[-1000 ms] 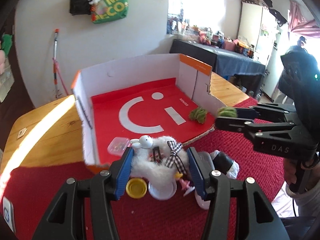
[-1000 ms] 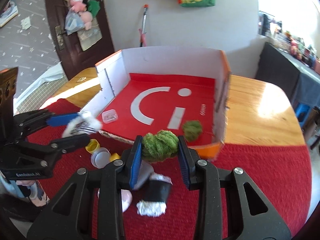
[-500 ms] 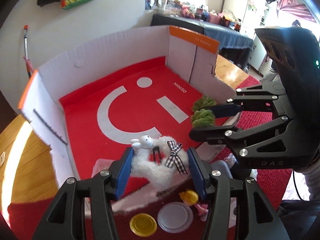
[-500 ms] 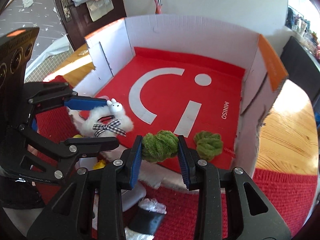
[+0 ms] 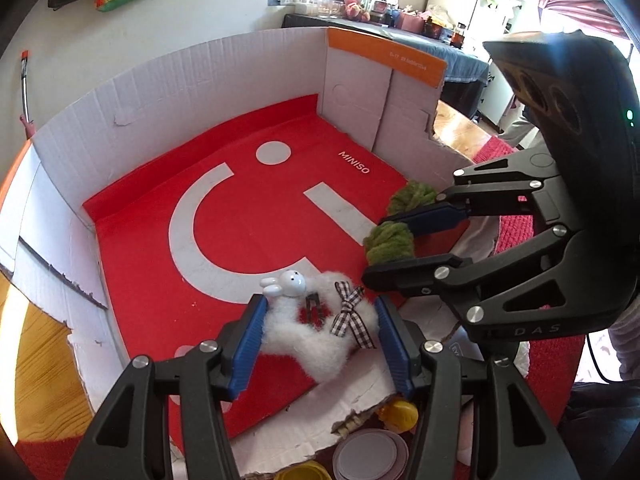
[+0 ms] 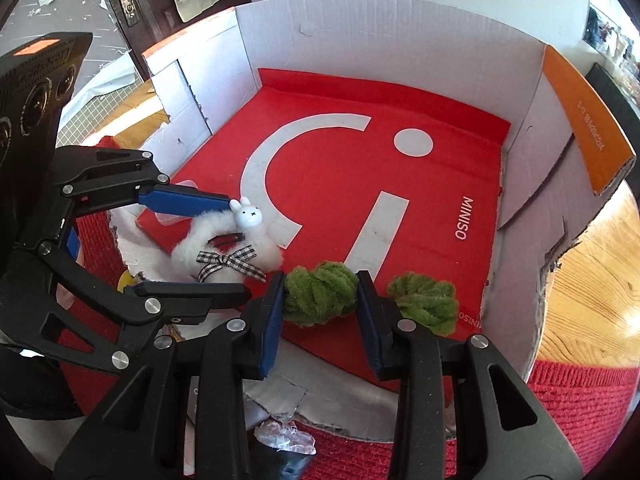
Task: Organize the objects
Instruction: 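Carry the white plush with the left gripper while the right gripper carries the green ball into the box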
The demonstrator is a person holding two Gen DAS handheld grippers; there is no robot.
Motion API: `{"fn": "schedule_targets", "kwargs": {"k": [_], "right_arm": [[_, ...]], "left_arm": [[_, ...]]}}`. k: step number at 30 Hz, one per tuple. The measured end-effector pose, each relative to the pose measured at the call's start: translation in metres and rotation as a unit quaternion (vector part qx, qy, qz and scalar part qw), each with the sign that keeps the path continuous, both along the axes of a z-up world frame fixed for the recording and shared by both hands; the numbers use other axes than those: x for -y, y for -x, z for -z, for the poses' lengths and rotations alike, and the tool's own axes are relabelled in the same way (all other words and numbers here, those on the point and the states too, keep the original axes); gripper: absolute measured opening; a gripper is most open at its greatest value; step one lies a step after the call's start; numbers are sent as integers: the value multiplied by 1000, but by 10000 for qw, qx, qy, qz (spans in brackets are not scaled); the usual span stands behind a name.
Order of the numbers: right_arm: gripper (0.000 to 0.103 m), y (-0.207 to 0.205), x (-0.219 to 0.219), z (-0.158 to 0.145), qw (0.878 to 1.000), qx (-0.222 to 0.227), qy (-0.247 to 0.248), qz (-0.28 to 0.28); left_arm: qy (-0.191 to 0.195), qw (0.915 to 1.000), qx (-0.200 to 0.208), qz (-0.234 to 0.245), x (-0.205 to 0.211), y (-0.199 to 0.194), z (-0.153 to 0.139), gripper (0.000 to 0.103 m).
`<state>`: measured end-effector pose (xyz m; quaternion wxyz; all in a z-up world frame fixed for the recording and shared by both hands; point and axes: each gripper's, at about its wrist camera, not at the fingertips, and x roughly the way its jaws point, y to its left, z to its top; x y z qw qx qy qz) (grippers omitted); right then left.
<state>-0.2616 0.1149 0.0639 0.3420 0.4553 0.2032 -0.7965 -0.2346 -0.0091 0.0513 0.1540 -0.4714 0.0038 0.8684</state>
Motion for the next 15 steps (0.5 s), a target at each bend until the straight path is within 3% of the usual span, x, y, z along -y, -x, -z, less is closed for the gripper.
{"fn": "schedule_targets", "kwargs": {"k": [15], "right_arm": [[34,-3,3,0,9998,-112,-165,-52]], "left_arm": [[-4,9999,118,-16,3,10,8,58]]}}
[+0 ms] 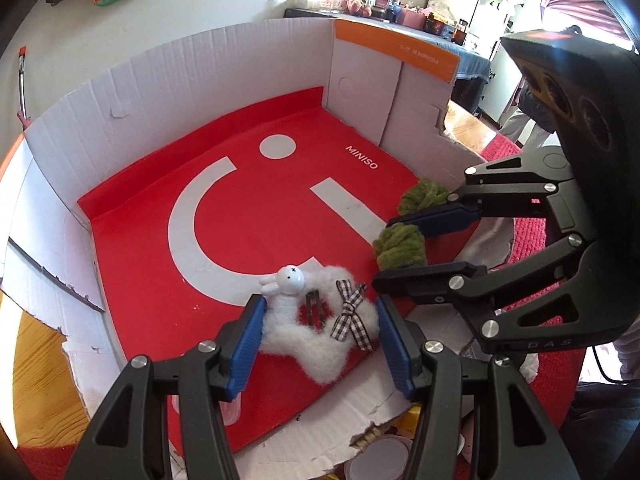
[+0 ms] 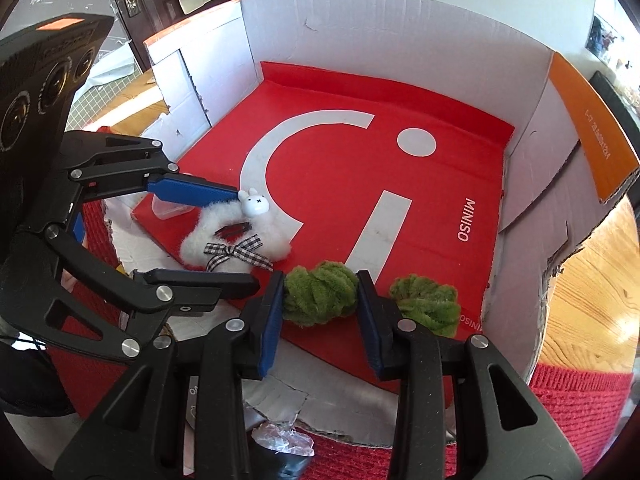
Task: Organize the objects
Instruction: 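Carry the white plush with the left gripper while the right gripper carries the green ball into the box, then open the left gripper releasing the plush while the right gripper releases the green ball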
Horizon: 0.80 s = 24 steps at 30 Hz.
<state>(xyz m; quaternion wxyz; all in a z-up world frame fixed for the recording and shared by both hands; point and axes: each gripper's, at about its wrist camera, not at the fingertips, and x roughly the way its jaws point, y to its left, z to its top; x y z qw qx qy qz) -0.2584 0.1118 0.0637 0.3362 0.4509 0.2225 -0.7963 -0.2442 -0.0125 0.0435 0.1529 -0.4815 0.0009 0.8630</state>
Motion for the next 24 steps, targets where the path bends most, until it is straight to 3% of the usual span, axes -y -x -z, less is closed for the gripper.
{"fn": "schedule_targets", "kwargs": {"k": [6,10,24], "right_arm": [[35,-2,-1,1,10000,-37,-33,-13],[42,-2,-3,0,10000,-87,-44,-12],[42,-2,-3,-1,9999,-137,-61,-30]], "left_arm": [[14,10000,14,-3,0,1,3,58],[7,10000,12,-5,1,2,4,58],[33,10000,-35,-38,1,0,1,60]]}}
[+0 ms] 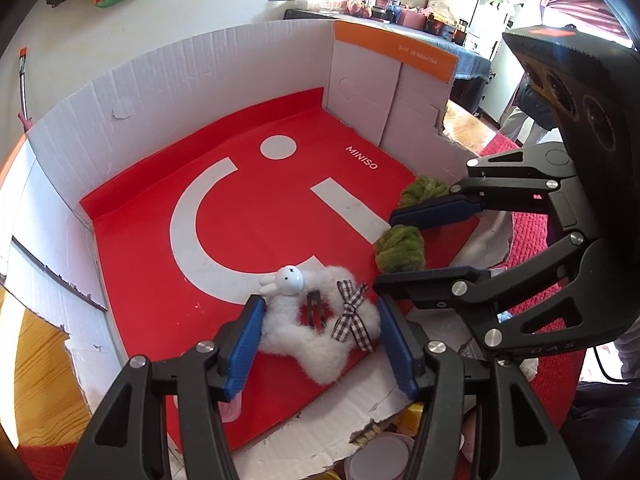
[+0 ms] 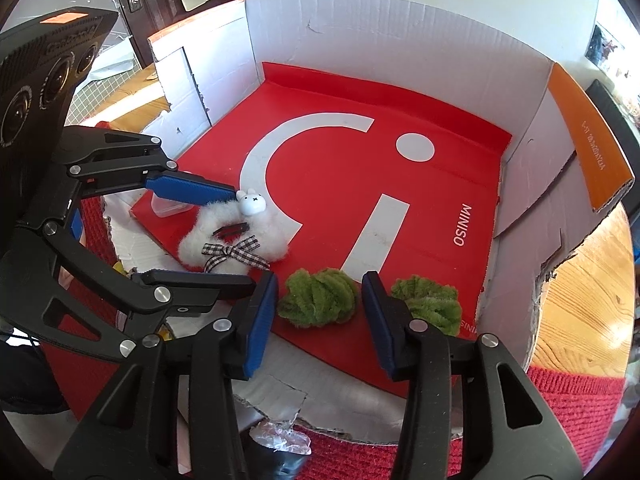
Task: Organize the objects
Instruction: 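Open the left gripper releasing the plush while the right gripper releases the green ball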
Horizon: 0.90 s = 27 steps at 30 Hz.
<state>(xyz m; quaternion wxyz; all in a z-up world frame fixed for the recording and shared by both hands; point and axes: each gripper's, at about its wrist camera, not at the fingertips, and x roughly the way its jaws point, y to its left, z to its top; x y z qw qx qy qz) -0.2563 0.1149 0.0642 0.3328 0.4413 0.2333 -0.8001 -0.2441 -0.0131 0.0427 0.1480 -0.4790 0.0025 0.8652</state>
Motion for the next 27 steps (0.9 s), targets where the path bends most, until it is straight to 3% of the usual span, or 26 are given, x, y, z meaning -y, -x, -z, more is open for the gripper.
{"fn": "schedule_targets", "kwargs": {"k": [8,18,21,25,27], "right_arm": [[42,0,5,1,10000,-37,-2,-6],[43,-16,0,-11,9998,-190,23,32],[50,-23,-1,-17,9996,-271,58,48],[51,-35,-4,-27,9990,-413,131,85],[51,-41,-6,-31,9987,-462,195,122]], "left_arm": [[-20,10000,-16,-29,1,-3,-4,66],[-32,9996,-232,-141,1,-18,-19,67],[-51,9993,-309,-219,3,-26,-25,67],[-84,9984,-433,-351,6,-39,-35,68],[-86,9978,-514,-422,8,-46,-40,74]]}}
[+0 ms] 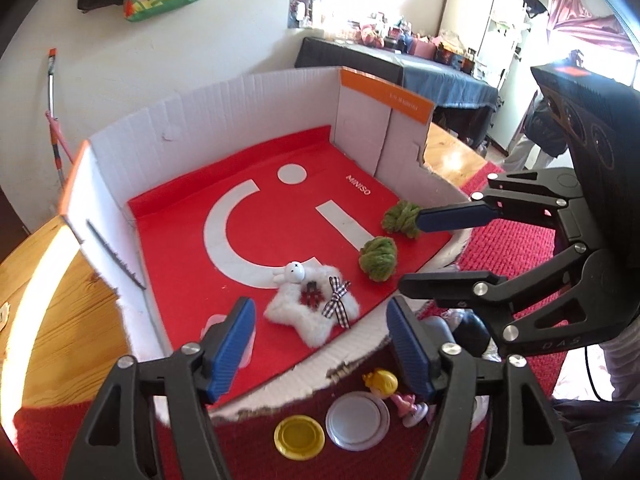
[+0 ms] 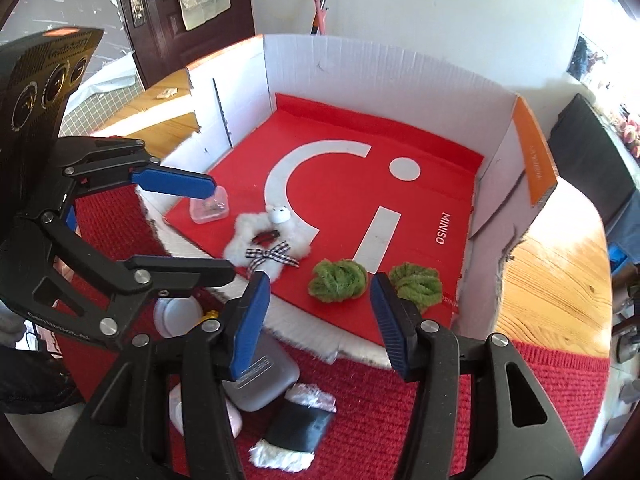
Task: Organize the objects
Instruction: 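Open the left gripper releasing the plush while the right gripper releases the green ball, then withdraw both open grippers from the orange box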
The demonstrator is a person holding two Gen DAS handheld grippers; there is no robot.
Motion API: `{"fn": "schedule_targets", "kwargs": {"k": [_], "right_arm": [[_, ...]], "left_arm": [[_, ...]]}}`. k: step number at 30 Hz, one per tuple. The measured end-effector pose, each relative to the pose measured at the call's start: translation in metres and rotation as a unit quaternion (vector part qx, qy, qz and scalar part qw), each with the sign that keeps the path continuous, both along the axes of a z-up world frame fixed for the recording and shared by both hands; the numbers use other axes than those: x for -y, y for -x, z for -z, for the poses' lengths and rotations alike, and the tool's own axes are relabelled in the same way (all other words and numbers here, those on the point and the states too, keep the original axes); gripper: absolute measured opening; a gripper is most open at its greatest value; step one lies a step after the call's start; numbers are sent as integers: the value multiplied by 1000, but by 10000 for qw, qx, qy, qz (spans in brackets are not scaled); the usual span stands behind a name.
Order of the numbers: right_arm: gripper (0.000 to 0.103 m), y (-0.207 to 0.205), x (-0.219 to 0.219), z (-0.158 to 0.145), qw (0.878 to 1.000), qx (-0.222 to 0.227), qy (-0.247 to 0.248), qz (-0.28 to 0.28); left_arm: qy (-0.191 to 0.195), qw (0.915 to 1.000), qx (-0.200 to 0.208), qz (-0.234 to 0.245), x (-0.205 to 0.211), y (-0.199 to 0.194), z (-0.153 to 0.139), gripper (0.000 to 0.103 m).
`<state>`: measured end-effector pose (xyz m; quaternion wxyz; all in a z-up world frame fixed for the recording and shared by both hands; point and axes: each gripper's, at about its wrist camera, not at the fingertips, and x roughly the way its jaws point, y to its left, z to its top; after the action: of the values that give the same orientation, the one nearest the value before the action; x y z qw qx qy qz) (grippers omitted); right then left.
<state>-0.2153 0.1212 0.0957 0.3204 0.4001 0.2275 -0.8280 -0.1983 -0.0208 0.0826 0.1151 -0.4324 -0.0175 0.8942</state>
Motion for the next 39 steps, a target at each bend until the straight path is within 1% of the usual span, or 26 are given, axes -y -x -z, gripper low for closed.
{"fn": "schedule_targets", "kwargs": {"k": [2,4,5,8,13,16,19,23,29,30,33,36,39], "right_arm": [[53,-6,-3,-4,10000,-46,55,29],[58,-12,-6,-9,9998,-113,121,67],[58,-16,-8,-12,9997,-151,158,88],[61,-25,-12,-18,9994,-223,231,138],[69,-43,-22,-29,9982,-444,332,235],[72,-53,-27,-34,9974,-526,407,282],[75,-61,-32,-35,9966,-582,479,346],[77,-72,-40,-35,9941,-749,581,526],[80,-85,-50,-29,9906,-889,687,776],[81,-88,-51,-28,9912,-956,519,748],[84,-96,-54,-22,9897,-1026,575,815],[85,-103,-57,-15,9883,-1088,593,887],[85,-108,-60,-7,9872,-1086,621,986]], "left_arm": [[-26,9999,-82,-74,1,-8,-6,74],[-79,9997,-174,-132,1,-16,-12,75],[-87,9996,-220,-166,1,-20,-14,76],[-13,9988,-380,-316,0,-32,-22,79],[25,9971,-553,-524,-1,-49,-31,82],[93,9956,-649,-671,-2,-58,-35,85],[83,9941,-721,-811,-3,-67,-36,87],[139,9914,-837,-997,-5,-80,-36,91],[65,9865,-921,-1350,-5,-101,-28,97],[20,9861,-910,-1393,-4,-104,-25,97],[34,9838,-919,-1540,-5,-112,-20,97],[126,9802,-984,-1716,-7,-121,-15,99],[99,9771,-1015,-1868,-7,-130,-9,100]]}}
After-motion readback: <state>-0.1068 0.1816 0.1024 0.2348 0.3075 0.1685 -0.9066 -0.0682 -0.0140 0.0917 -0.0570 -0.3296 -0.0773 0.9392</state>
